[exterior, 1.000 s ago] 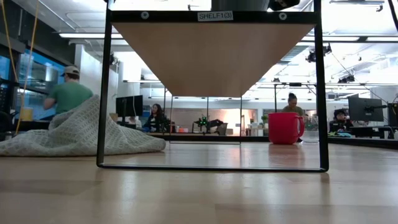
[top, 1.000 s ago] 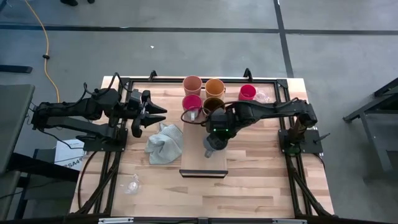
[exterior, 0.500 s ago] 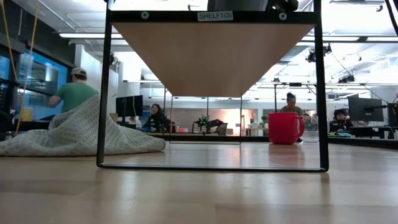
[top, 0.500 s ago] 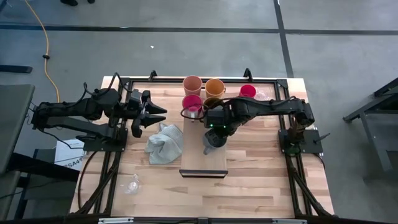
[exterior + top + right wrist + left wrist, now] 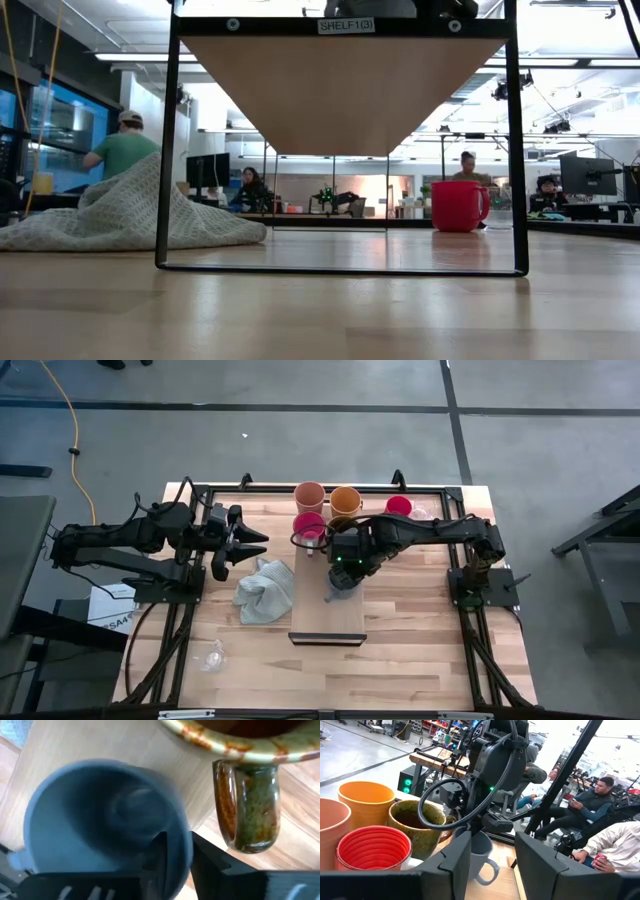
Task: Stack small to large cups/mugs on shelf
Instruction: Put the blue mug on the shelf
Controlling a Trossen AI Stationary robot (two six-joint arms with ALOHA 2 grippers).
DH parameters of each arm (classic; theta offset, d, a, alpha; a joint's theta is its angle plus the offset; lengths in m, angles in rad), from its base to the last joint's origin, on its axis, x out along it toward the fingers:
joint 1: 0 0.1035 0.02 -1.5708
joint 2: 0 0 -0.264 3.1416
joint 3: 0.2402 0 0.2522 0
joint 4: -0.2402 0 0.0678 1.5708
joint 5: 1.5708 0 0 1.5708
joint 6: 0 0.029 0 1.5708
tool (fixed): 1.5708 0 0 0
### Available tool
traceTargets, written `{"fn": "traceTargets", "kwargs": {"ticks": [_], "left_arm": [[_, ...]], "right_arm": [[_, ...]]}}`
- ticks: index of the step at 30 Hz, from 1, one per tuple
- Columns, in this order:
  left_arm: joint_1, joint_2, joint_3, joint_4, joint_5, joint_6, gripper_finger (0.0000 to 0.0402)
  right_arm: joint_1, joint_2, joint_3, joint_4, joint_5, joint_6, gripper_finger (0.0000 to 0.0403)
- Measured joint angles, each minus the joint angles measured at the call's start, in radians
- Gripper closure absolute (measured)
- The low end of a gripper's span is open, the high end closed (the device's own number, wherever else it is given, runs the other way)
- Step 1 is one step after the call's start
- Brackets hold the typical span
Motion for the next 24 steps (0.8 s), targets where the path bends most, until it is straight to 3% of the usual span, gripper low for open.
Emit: {"fn": "traceTargets", "kwargs": {"ticks": [14,24], "left_arm": [[0.000,0.000,0.000,0.000,0.000,0.000,0.0261],[0.000,0.000,0.000,0.000,0.000,0.000,0.0261]], "right_arm": [[0.000,0.000,0.006,0.021,0.059,-0.023,0.0296],[0.000,0.000,0.140,-0.005,0.103,-0.141,0.0288]]}}
